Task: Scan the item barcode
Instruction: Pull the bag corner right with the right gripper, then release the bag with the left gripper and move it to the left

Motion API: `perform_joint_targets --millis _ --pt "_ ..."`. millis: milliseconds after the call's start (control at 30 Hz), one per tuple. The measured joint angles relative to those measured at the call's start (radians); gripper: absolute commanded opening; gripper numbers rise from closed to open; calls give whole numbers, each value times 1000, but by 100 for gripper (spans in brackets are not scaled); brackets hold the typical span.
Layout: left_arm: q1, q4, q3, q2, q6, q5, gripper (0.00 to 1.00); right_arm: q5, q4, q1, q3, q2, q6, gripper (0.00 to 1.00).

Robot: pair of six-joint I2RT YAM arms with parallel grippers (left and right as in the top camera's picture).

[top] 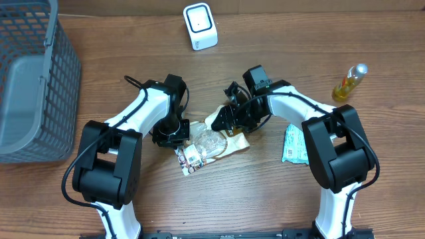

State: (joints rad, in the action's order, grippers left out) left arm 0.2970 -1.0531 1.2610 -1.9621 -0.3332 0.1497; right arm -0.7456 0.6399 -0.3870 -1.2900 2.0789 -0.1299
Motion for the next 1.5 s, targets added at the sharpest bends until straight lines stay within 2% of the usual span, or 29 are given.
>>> perform_joint_targets --millis 33,133,433,833,867,900,933,1233,1500 --pt "0 0 0 0 0 0 15 -23 -14 0 11 0 -2 52" --pt "0 4 0 0 0 -1 15 -76 -29 0 24 0 -3 35" --pt "0 14 -2 0 0 -5 15 -269 -116 0 24 1 -2 18" --pt "0 16 -3 0 0 -5 15 -329 -142 0 24 1 -1 18" --pt "0 17 -3 0 0 -4 13 -329 -142 0 24 1 -1 18" --pt "0 17 -3 0 0 -4 5 -328 -141 0 24 1 -1 16" --pt "0 18 -3 0 0 -4 4 -329 -142 0 24 1 0 15" --pt "0 17 0 0 0 -4 4 -341 -142 0 24 1 -5 4" --pt "-29 13 106 95 0 -5 5 -347 -158 0 20 1 1 4"
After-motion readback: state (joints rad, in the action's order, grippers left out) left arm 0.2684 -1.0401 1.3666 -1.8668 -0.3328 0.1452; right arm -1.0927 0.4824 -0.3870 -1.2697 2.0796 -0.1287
